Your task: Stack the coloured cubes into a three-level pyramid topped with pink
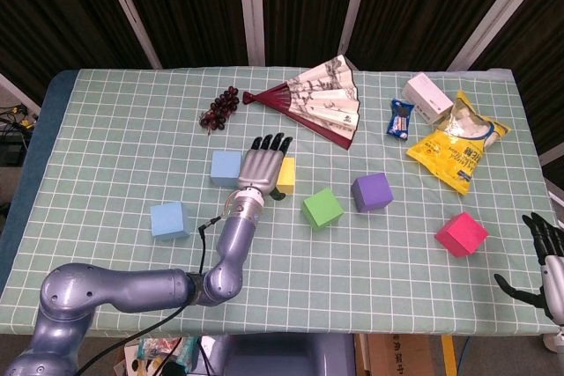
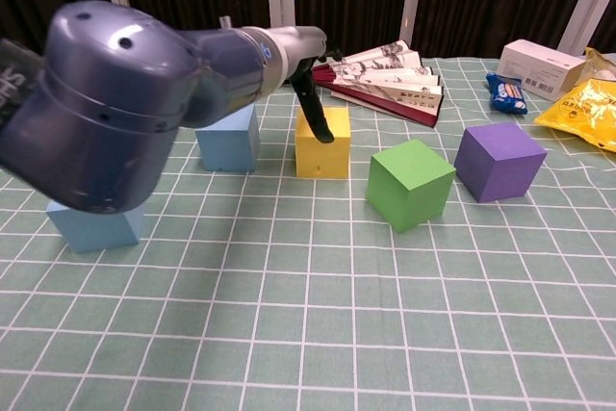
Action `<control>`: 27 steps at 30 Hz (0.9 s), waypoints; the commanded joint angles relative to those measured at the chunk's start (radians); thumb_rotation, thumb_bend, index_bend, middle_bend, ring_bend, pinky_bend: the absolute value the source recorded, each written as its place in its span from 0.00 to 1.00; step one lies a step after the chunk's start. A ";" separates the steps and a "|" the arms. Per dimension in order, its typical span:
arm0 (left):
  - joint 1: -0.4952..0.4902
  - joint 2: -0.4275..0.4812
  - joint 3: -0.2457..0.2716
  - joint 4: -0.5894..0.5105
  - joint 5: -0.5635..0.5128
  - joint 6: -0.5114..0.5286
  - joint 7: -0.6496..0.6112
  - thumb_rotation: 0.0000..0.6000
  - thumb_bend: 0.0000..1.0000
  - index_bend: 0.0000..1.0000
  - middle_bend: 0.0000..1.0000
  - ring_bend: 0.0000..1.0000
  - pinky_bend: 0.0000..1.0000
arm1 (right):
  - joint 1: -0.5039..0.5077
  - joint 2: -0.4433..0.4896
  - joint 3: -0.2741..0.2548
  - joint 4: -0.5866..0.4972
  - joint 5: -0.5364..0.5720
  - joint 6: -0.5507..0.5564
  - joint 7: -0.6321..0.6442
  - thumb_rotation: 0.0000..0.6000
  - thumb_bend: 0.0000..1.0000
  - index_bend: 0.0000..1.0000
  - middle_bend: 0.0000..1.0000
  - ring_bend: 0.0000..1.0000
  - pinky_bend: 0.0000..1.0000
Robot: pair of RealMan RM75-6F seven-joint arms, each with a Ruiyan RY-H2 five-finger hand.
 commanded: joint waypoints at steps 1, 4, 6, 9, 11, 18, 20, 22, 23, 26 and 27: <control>0.089 0.097 0.028 -0.157 0.070 0.084 -0.060 1.00 0.11 0.00 0.00 0.00 0.00 | -0.001 0.000 0.001 0.000 0.001 0.002 -0.003 1.00 0.24 0.00 0.00 0.00 0.00; 0.175 0.182 0.071 -0.298 0.147 0.161 -0.106 1.00 0.11 0.00 0.00 0.00 0.00 | -0.002 -0.001 0.002 -0.001 0.000 0.008 -0.017 1.00 0.24 0.00 0.00 0.00 0.00; 0.225 0.230 0.101 -0.371 0.187 0.203 -0.128 1.00 0.11 0.00 0.00 0.00 0.00 | -0.002 -0.003 0.003 -0.003 0.001 0.011 -0.028 1.00 0.24 0.00 0.00 0.00 0.00; 0.296 0.292 0.151 -0.448 0.250 0.264 -0.161 1.00 0.11 0.00 0.00 0.00 0.00 | -0.001 -0.004 0.005 -0.006 0.006 0.010 -0.043 1.00 0.24 0.00 0.00 0.00 0.00; 0.396 0.370 0.220 -0.527 0.309 0.352 -0.200 1.00 0.11 0.00 0.00 0.00 0.00 | 0.004 -0.004 0.016 -0.014 0.013 0.017 -0.062 1.00 0.24 0.00 0.00 0.00 0.00; 0.564 0.511 0.339 -0.630 0.505 0.440 -0.330 1.00 0.11 0.00 0.00 0.00 0.00 | 0.054 0.003 0.056 -0.048 0.016 -0.001 -0.153 1.00 0.24 0.00 0.00 0.00 0.00; 0.589 0.531 0.348 -0.633 0.534 0.449 -0.350 1.00 0.11 0.00 0.00 0.00 0.00 | 0.085 0.013 0.072 -0.067 0.008 -0.023 -0.185 1.00 0.24 0.00 0.00 0.00 0.00; 0.600 0.543 0.348 -0.636 0.546 0.447 -0.361 1.00 0.11 0.00 0.00 0.00 0.00 | 0.109 0.024 0.081 -0.086 0.008 -0.049 -0.206 1.00 0.24 0.00 0.00 0.00 0.00; 0.605 0.550 0.344 -0.639 0.549 0.443 -0.369 1.00 0.11 0.00 0.00 0.00 0.00 | 0.126 0.032 0.087 -0.098 0.006 -0.065 -0.219 1.00 0.24 0.00 0.00 0.00 0.00; 0.620 0.575 0.325 -0.645 0.557 0.432 -0.396 1.00 0.11 0.00 0.00 0.00 0.00 | 0.199 0.060 0.111 -0.149 -0.003 -0.144 -0.279 1.00 0.24 0.00 0.00 0.00 0.00; 0.624 0.581 0.322 -0.647 0.559 0.428 -0.400 1.00 0.11 0.00 0.00 0.00 0.00 | 0.219 0.066 0.117 -0.162 -0.002 -0.169 -0.297 1.00 0.24 0.00 0.00 0.00 0.00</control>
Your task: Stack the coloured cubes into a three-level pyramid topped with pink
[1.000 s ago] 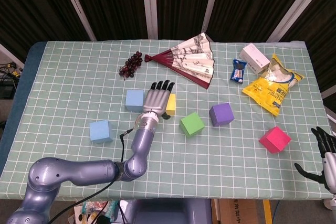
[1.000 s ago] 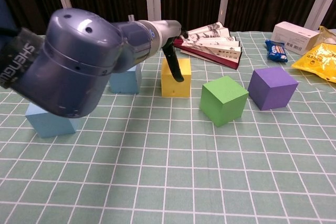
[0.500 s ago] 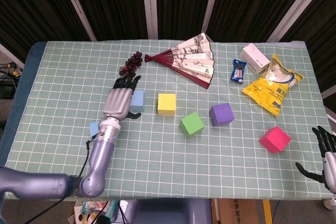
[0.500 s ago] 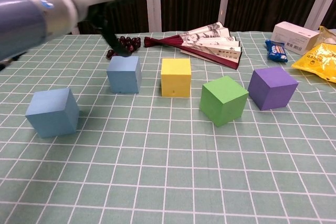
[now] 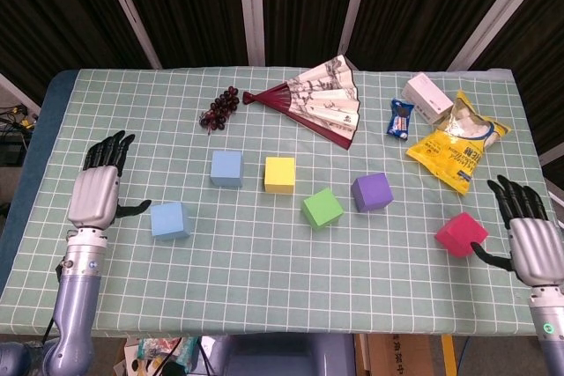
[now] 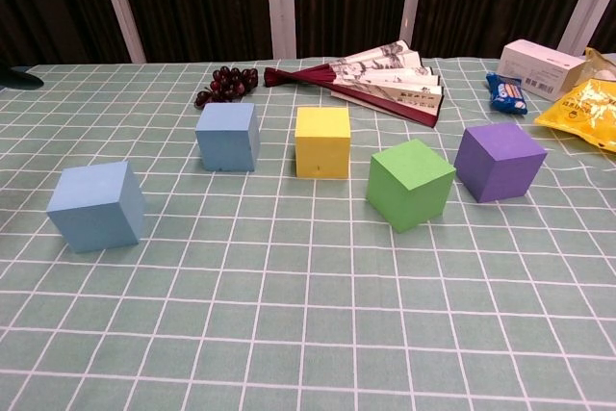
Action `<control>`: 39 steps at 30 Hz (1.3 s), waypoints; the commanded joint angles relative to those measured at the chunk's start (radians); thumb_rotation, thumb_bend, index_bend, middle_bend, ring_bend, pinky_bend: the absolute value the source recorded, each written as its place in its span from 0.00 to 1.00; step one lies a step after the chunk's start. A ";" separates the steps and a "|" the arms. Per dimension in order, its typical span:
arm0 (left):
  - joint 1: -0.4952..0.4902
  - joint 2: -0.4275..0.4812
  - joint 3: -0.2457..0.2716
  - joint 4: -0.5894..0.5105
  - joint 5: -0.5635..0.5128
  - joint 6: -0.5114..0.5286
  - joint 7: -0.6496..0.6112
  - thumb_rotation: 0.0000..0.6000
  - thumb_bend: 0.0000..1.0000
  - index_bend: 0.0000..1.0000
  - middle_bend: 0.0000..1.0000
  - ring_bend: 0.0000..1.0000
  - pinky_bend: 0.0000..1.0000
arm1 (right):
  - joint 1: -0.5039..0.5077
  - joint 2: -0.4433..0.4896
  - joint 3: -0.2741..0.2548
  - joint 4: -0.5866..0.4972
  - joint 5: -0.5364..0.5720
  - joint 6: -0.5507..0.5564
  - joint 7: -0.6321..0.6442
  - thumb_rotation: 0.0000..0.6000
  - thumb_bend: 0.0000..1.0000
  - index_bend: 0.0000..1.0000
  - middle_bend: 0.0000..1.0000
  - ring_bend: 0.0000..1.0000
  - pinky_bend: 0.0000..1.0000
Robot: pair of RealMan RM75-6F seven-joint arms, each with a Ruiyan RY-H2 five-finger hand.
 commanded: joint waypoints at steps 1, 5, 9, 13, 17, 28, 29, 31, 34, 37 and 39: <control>0.018 0.027 -0.017 -0.010 0.010 -0.015 -0.027 1.00 0.11 0.00 0.00 0.00 0.00 | 0.086 0.034 0.031 -0.061 -0.002 -0.098 -0.076 1.00 0.24 0.00 0.00 0.00 0.00; 0.031 0.044 -0.035 -0.016 0.010 -0.030 -0.047 1.00 0.11 0.00 0.00 0.00 0.00 | 0.191 0.033 0.057 -0.111 0.030 -0.223 -0.160 1.00 0.24 0.00 0.01 0.00 0.00; 0.039 0.050 -0.042 -0.018 0.015 -0.044 -0.051 1.00 0.11 0.00 0.00 0.00 0.00 | 0.283 -0.009 0.070 -0.123 0.051 -0.315 -0.246 1.00 0.24 0.00 0.06 0.01 0.00; 0.045 0.053 -0.050 -0.016 0.016 -0.054 -0.054 1.00 0.11 0.00 0.00 0.00 0.00 | 0.367 -0.072 0.067 -0.102 0.059 -0.396 -0.311 1.00 0.24 0.00 0.12 0.04 0.00; 0.050 0.056 -0.060 -0.013 0.011 -0.063 -0.061 1.00 0.11 0.00 0.00 0.00 0.00 | 0.431 -0.125 0.062 -0.081 0.090 -0.467 -0.338 1.00 0.24 0.00 0.13 0.04 0.00; 0.066 0.074 -0.089 -0.020 0.008 -0.080 -0.083 1.00 0.11 0.00 0.00 0.00 0.00 | 0.547 -0.252 0.043 -0.003 0.181 -0.553 -0.390 1.00 0.24 0.00 0.13 0.04 0.00; 0.067 0.075 -0.090 -0.022 0.010 -0.081 -0.085 1.00 0.11 0.00 0.00 0.00 0.00 | 0.554 -0.261 0.043 0.005 0.189 -0.554 -0.392 1.00 0.24 0.00 0.13 0.04 0.00; 0.071 0.077 -0.093 -0.024 0.012 -0.083 -0.089 1.00 0.11 0.00 0.00 0.00 0.00 | 0.567 -0.274 0.041 0.015 0.203 -0.555 -0.398 1.00 0.24 0.00 0.13 0.04 0.00; 0.073 0.079 -0.097 -0.024 0.009 -0.090 -0.093 1.00 0.11 0.00 0.00 0.00 0.00 | 0.586 -0.285 0.036 0.028 0.218 -0.563 -0.407 1.00 0.24 0.00 0.13 0.04 0.00; 0.075 0.079 -0.100 -0.023 0.007 -0.095 -0.095 1.00 0.11 0.00 0.00 0.00 0.00 | 0.601 -0.296 0.029 0.047 0.229 -0.566 -0.415 1.00 0.24 0.00 0.14 0.04 0.00; 0.075 0.078 -0.102 -0.022 0.005 -0.098 -0.095 1.00 0.11 0.00 0.00 0.00 0.00 | 0.611 -0.306 0.024 0.061 0.244 -0.574 -0.415 1.00 0.24 0.00 0.15 0.04 0.00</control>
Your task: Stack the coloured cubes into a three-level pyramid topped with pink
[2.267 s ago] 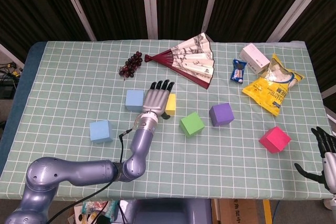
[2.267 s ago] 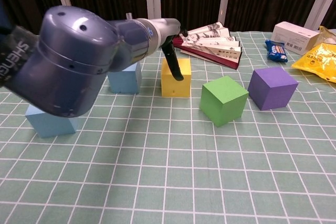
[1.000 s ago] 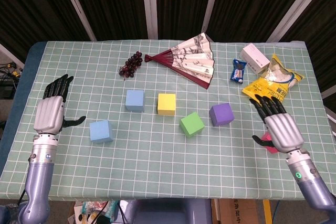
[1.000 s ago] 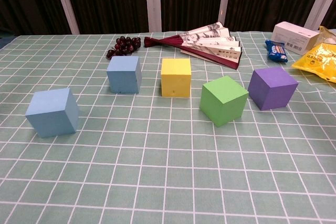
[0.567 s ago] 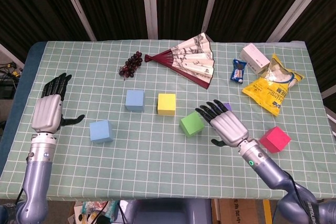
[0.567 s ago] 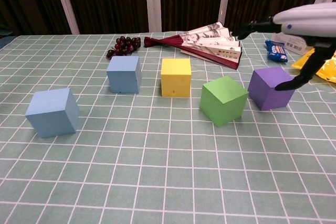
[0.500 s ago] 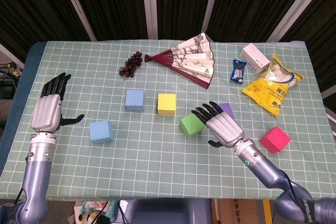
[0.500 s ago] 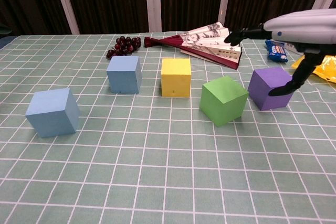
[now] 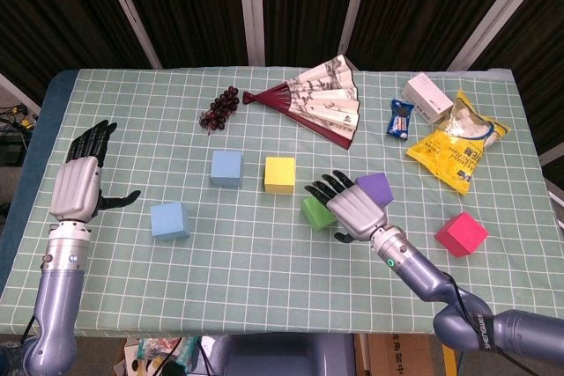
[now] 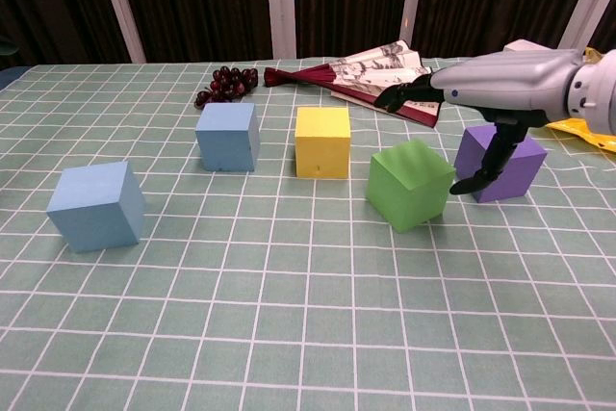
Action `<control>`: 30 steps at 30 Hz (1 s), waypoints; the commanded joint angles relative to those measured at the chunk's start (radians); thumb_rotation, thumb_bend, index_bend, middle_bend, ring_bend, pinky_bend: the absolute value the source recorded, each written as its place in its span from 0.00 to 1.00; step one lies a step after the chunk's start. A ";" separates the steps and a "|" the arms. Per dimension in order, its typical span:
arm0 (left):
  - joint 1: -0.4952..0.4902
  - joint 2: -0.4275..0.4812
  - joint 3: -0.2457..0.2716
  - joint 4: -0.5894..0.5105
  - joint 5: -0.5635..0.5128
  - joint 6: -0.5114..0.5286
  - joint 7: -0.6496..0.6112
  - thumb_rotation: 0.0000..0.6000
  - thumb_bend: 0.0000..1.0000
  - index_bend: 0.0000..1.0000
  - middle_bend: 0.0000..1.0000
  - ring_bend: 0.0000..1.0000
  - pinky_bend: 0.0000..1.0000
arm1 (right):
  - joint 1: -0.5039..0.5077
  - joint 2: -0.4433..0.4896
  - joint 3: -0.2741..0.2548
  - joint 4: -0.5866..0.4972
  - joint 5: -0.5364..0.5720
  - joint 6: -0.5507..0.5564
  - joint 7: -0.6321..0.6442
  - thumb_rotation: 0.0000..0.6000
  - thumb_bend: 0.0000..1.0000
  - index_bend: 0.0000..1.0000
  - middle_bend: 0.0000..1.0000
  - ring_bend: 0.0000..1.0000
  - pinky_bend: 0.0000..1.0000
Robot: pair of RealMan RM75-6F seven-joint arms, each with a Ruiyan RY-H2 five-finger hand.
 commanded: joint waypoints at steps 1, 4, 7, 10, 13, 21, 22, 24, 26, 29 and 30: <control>0.001 -0.001 -0.002 0.001 -0.002 -0.002 0.000 1.00 0.11 0.00 0.00 0.00 0.00 | 0.013 -0.013 -0.006 0.017 0.018 -0.010 -0.001 1.00 0.24 0.00 0.15 0.04 0.00; 0.003 -0.001 -0.007 0.000 -0.006 -0.004 -0.001 1.00 0.11 0.00 0.00 0.00 0.00 | 0.031 -0.038 -0.019 0.054 0.038 -0.020 -0.012 1.00 0.24 0.00 0.15 0.04 0.00; 0.004 0.000 -0.009 0.000 -0.006 -0.005 -0.002 1.00 0.11 0.00 0.00 0.00 0.00 | 0.041 -0.051 -0.024 0.073 0.051 -0.021 -0.017 1.00 0.24 0.00 0.15 0.04 0.00; 0.006 0.001 -0.013 0.001 -0.009 -0.006 -0.004 1.00 0.11 0.00 0.00 0.00 0.00 | 0.051 -0.067 -0.027 0.096 0.072 -0.026 -0.011 1.00 0.24 0.00 0.15 0.04 0.00; 0.006 0.000 -0.016 0.004 -0.011 -0.006 -0.004 1.00 0.11 0.00 0.00 0.00 0.00 | 0.057 -0.076 -0.031 0.106 0.074 -0.024 -0.006 1.00 0.24 0.00 0.16 0.04 0.00; 0.007 -0.008 -0.023 0.008 -0.020 -0.009 -0.004 1.00 0.11 0.00 0.00 0.00 0.00 | 0.061 -0.119 -0.046 0.152 0.073 -0.006 0.023 1.00 0.24 0.00 0.30 0.09 0.00; 0.007 -0.009 -0.024 0.007 -0.019 -0.008 -0.003 1.00 0.11 0.00 0.00 0.00 0.00 | 0.060 -0.127 -0.047 0.161 0.076 -0.003 0.032 1.00 0.24 0.00 0.32 0.11 0.00; 0.007 -0.010 -0.024 0.006 -0.015 -0.007 -0.001 1.00 0.11 0.00 0.00 0.00 0.00 | 0.059 -0.135 -0.047 0.173 0.079 0.004 0.040 1.00 0.24 0.00 0.36 0.13 0.00; 0.008 -0.011 -0.024 0.005 -0.014 -0.007 -0.002 1.00 0.11 0.00 0.00 0.00 0.00 | 0.055 -0.146 -0.045 0.185 0.077 0.019 0.048 1.00 0.24 0.01 0.38 0.15 0.00; 0.009 -0.013 -0.027 0.006 -0.013 -0.008 -0.006 1.00 0.11 0.00 0.00 0.00 0.00 | 0.045 -0.161 -0.035 0.196 0.088 0.046 0.070 1.00 0.24 0.03 0.40 0.17 0.00; 0.010 -0.013 -0.027 0.006 -0.012 -0.008 -0.008 1.00 0.11 0.00 0.00 0.00 0.00 | 0.042 -0.164 -0.026 0.195 0.099 0.056 0.081 1.00 0.24 0.04 0.41 0.17 0.00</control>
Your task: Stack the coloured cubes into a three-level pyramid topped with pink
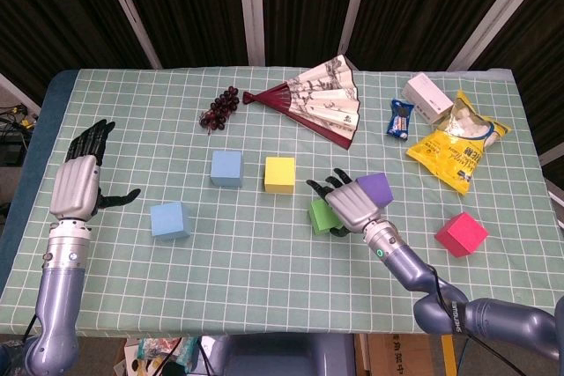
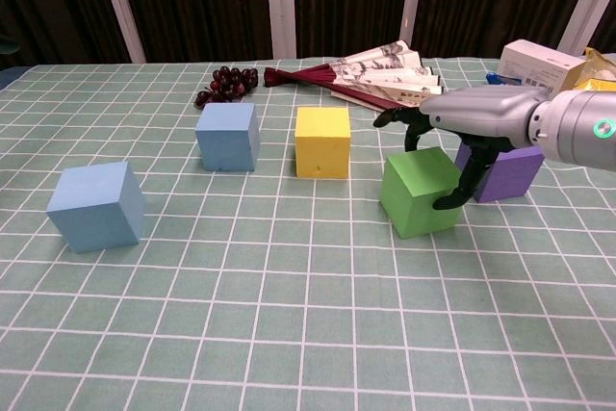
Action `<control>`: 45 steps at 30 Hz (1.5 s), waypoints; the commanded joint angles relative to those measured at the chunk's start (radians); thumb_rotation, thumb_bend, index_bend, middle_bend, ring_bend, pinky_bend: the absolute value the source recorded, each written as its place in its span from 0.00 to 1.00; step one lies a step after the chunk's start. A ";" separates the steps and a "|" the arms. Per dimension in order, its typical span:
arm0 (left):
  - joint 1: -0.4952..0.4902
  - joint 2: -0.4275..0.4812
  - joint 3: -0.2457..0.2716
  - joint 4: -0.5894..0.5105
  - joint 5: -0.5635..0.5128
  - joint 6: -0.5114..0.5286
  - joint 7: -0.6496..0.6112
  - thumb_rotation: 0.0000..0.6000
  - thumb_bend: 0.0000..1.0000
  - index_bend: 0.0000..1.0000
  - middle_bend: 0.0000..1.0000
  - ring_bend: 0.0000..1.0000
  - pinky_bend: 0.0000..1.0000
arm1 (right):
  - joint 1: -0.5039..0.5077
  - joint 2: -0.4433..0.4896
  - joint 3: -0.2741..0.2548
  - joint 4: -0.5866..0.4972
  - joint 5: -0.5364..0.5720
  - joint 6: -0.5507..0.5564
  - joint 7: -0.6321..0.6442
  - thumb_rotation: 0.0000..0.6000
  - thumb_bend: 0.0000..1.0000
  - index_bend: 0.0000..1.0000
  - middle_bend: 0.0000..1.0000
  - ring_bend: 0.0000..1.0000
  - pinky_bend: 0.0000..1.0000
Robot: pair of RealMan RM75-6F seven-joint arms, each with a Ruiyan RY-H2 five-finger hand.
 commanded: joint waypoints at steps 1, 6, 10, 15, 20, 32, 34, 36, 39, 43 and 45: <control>0.001 -0.001 -0.001 0.002 0.003 -0.001 -0.003 1.00 0.11 0.00 0.00 0.00 0.00 | -0.009 -0.011 0.018 0.003 0.025 0.023 0.025 1.00 0.24 0.05 0.41 0.18 0.00; 0.002 -0.002 -0.004 0.002 0.004 -0.002 -0.005 1.00 0.11 0.00 0.00 0.00 0.00 | -0.005 -0.004 0.038 -0.011 0.083 0.031 0.016 1.00 0.24 0.06 0.42 0.18 0.00; 0.004 -0.001 -0.005 -0.003 0.006 -0.003 -0.006 1.00 0.11 0.00 0.00 0.00 0.00 | 0.017 -0.001 0.054 -0.021 0.189 0.017 -0.022 1.00 0.24 0.06 0.42 0.18 0.00; 0.006 0.002 -0.009 -0.010 0.013 0.000 -0.009 1.00 0.11 0.00 0.00 0.00 0.00 | 0.055 -0.002 0.064 -0.020 0.301 0.011 -0.077 1.00 0.24 0.06 0.42 0.18 0.00; 0.007 0.007 -0.011 -0.014 0.017 -0.002 -0.009 1.00 0.11 0.00 0.00 0.00 0.00 | 0.087 -0.015 0.070 -0.005 0.374 0.019 -0.111 1.00 0.24 0.06 0.42 0.18 0.00; 0.006 0.008 -0.015 -0.011 0.006 -0.008 -0.008 1.00 0.11 0.00 0.00 0.00 0.00 | 0.134 -0.054 0.072 0.053 0.444 0.028 -0.138 1.00 0.24 0.06 0.42 0.18 0.00; 0.006 0.008 -0.016 -0.011 0.004 -0.008 -0.005 1.00 0.11 0.00 0.00 0.00 0.00 | 0.144 -0.064 0.074 0.070 0.453 0.028 -0.142 1.00 0.24 0.06 0.42 0.18 0.00; 0.005 0.007 -0.016 -0.011 0.004 -0.006 -0.002 1.00 0.11 0.00 0.00 0.00 0.00 | 0.152 -0.071 0.077 0.082 0.461 0.028 -0.143 1.00 0.24 0.06 0.42 0.18 0.00; 0.005 0.008 -0.015 -0.012 0.002 -0.008 0.001 1.00 0.11 0.00 0.00 0.00 0.00 | 0.163 -0.081 0.084 0.104 0.469 0.029 -0.143 1.00 0.24 0.06 0.42 0.18 0.00; 0.004 0.006 -0.015 -0.007 -0.004 -0.011 0.002 1.00 0.11 0.00 0.00 0.00 0.00 | 0.176 -0.091 0.091 0.130 0.476 0.032 -0.145 1.00 0.24 0.06 0.42 0.18 0.00; 0.003 0.005 -0.014 -0.004 -0.007 -0.014 0.004 1.00 0.11 0.00 0.00 0.00 0.00 | 0.180 -0.098 0.095 0.143 0.482 0.033 -0.142 1.00 0.24 0.06 0.42 0.18 0.00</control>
